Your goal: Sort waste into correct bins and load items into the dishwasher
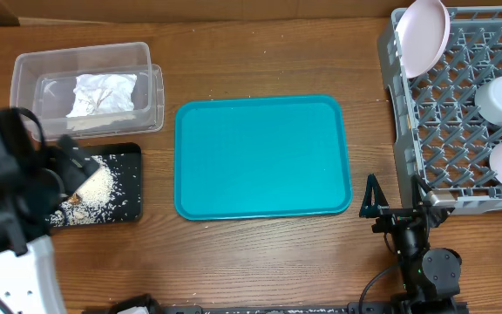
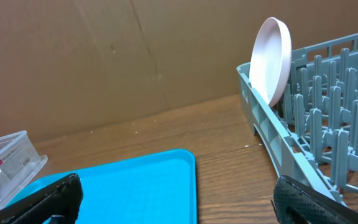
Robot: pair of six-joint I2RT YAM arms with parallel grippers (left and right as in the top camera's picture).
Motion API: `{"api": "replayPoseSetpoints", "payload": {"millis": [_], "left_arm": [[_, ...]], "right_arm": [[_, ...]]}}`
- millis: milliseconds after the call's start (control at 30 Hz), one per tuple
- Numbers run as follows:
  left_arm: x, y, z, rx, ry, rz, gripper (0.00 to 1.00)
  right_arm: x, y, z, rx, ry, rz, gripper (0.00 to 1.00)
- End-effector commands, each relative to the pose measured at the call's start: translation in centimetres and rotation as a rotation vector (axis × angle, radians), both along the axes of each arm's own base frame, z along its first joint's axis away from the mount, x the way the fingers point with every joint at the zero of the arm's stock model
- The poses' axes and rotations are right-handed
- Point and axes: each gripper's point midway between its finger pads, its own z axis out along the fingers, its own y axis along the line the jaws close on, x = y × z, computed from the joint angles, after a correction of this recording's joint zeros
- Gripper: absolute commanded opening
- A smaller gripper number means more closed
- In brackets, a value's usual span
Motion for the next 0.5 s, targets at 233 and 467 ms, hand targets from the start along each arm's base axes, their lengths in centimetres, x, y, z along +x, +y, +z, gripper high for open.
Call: {"api": "replayPoseSetpoints", "payload": {"millis": [233,467], "left_arm": [[1.8,-7.5,-4.9,0.025,-0.31,-0.398,1.0],[-1.5,-8.5,-7.7,0.043,-0.329,-0.438,1.0]], "right_arm": [[0.0,-0.2,-0.2,-0.006,-0.003,-0.009,1.0],[0.0,-0.2,-0.2,-0.006,-0.003,-0.009,1.0]]}}
